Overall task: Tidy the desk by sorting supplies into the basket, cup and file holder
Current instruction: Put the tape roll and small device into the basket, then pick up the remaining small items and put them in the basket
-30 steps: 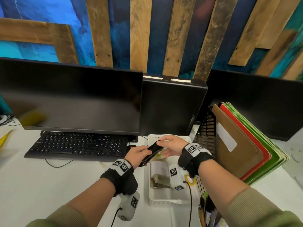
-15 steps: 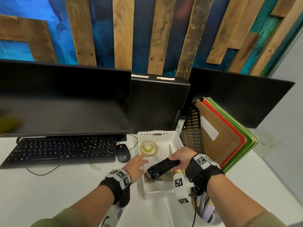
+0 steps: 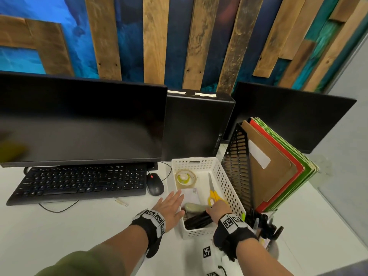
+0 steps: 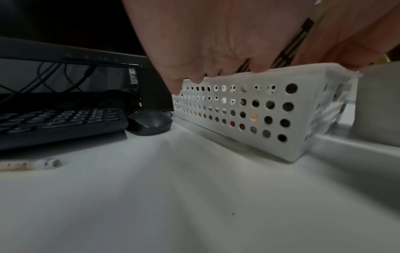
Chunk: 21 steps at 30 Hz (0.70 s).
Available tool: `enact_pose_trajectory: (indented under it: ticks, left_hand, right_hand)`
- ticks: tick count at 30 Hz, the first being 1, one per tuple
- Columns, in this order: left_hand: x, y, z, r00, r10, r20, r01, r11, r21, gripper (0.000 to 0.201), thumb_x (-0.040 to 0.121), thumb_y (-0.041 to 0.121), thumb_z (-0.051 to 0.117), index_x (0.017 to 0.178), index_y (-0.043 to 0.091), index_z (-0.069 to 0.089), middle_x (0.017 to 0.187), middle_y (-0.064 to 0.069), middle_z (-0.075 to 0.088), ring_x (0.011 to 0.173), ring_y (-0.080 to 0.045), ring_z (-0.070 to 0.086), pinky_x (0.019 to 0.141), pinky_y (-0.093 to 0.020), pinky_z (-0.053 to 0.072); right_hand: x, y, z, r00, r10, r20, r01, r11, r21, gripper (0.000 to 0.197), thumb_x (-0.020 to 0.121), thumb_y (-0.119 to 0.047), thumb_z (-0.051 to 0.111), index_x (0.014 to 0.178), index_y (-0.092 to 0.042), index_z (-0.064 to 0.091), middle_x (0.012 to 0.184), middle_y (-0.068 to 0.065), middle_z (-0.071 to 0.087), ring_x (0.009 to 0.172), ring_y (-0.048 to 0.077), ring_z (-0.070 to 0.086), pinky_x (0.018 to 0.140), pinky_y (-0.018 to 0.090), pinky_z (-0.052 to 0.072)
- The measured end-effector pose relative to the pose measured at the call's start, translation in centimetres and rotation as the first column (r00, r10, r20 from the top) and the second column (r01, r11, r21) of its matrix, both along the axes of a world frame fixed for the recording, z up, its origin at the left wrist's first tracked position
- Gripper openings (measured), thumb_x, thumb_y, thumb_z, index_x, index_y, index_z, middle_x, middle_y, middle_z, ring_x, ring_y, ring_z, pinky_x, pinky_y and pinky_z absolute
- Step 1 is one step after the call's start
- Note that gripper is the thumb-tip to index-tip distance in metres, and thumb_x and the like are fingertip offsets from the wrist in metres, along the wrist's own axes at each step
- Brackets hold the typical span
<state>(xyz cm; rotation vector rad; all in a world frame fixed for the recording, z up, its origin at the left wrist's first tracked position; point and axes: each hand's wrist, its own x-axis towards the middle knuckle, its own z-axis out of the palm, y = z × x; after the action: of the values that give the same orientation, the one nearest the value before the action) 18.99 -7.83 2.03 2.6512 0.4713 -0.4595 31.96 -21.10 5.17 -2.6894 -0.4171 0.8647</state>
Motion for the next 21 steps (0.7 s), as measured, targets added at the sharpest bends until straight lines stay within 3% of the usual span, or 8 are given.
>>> enact_pose_trajectory:
  ticks: [2,5,7,9,13,15,19,21]
  left_hand:
    - [0.1,0.0,-0.2,1.000,-0.013,-0.008,0.013,0.999,0.029,0.058,0.101,0.042,0.016,0.151,0.022,-0.007,0.158,0.007,-0.018,0.147,-0.012,-0.013,0.120,-0.040,-0.002]
    - [0.1,-0.1,-0.4,1.000,-0.015,-0.005,0.015,0.999,0.032,0.058,0.101,0.042,0.015,0.151,0.021,-0.007,0.158,0.007,-0.018,0.147,-0.011,-0.012,0.120,-0.039,-0.002]
    - [0.0,0.0,-0.5,1.000,-0.014,-0.001,0.014,1.000,0.026,0.058,0.101,0.042,0.015,0.150,0.021,-0.007,0.157,0.007,-0.018,0.147,-0.011,-0.012,0.120,-0.039,-0.001]
    - [0.0,0.0,-0.6,1.000,-0.010,0.004,0.010,1.000,0.025,0.058,0.101,0.043,0.015,0.150,0.022,-0.007,0.158,0.008,-0.018,0.147,-0.011,-0.011,0.120,-0.040,-0.001]
    - [-0.1,-0.2,-0.5,1.000,0.009,0.008,-0.010,1.000,0.026,0.058,0.101,0.043,0.015,0.151,0.023,-0.007,0.158,0.009,-0.017,0.147,-0.012,-0.010,0.120,-0.041,-0.001]
    - [-0.2,-0.3,-0.4,1.000,0.018,0.012,-0.018,1.000,0.017,0.057,0.101,0.042,0.015,0.151,0.024,-0.006,0.158,0.010,-0.017,0.147,-0.012,-0.010,0.120,-0.042,0.000]
    - [0.2,0.2,0.2,1.000,0.006,0.019,-0.004,0.998,-0.065,0.058,0.101,0.041,0.024,0.151,0.024,0.002,0.159,0.009,-0.012,0.148,-0.013,-0.004,0.121,-0.040,0.005]
    - [0.1,0.9,0.2,0.995,0.038,0.096,-0.027,0.992,-0.123,0.056,0.100,0.038,0.031,0.151,0.024,0.011,0.159,0.008,-0.003,0.148,-0.012,0.002,0.122,-0.033,0.007]
  right_hand:
    - [-0.3,0.2,0.8,0.997,0.065,0.029,-0.062,0.995,-0.084,0.033,0.098,-0.016,0.041,0.124,0.000,0.051,0.131,0.015,0.052,0.119,0.027,0.051,0.094,0.029,0.042]
    - [-0.6,0.6,1.6,0.994,0.113,-0.016,-0.114,0.985,-0.126,0.038,0.099,-0.013,0.037,0.131,0.006,0.045,0.138,0.020,0.046,0.129,0.032,0.044,0.104,0.032,0.036]
    - [-0.8,0.8,1.4,0.982,0.151,-0.114,-0.169,0.970,-0.176,0.039,0.097,-0.015,0.043,0.129,0.007,0.047,0.137,0.023,0.046,0.127,0.036,0.045,0.104,0.038,0.037]
    - [-0.3,1.1,0.3,0.976,0.179,-0.120,-0.199,0.962,-0.187,0.043,0.092,-0.022,0.054,0.127,0.003,0.052,0.134,0.023,0.049,0.122,0.036,0.049,0.101,0.039,0.042]
    - [-0.5,1.0,0.9,0.976,0.168,-0.138,-0.185,0.974,-0.127,0.047,0.083,-0.026,0.067,0.123,-0.002,0.058,0.130,0.013,0.057,0.119,0.027,0.055,0.092,0.027,0.046]
    - [0.0,1.0,0.1,0.964,0.250,-0.093,-0.264,0.945,-0.191,0.048,0.081,-0.025,0.069,0.122,-0.003,0.059,0.128,0.010,0.059,0.118,0.022,0.056,0.090,0.023,0.046]
    - [0.0,1.2,-0.6,0.985,0.173,0.015,-0.165,0.962,-0.218,0.067,0.079,-0.029,0.071,0.133,-0.003,0.042,0.133,0.009,0.052,0.122,0.022,0.052,0.097,0.027,0.046]
    - [-0.3,1.8,-0.4,0.983,0.162,0.093,-0.141,0.970,-0.200,0.059,0.083,-0.029,0.064,0.132,-0.006,0.040,0.135,0.009,0.048,0.123,0.024,0.050,0.097,0.028,0.046]
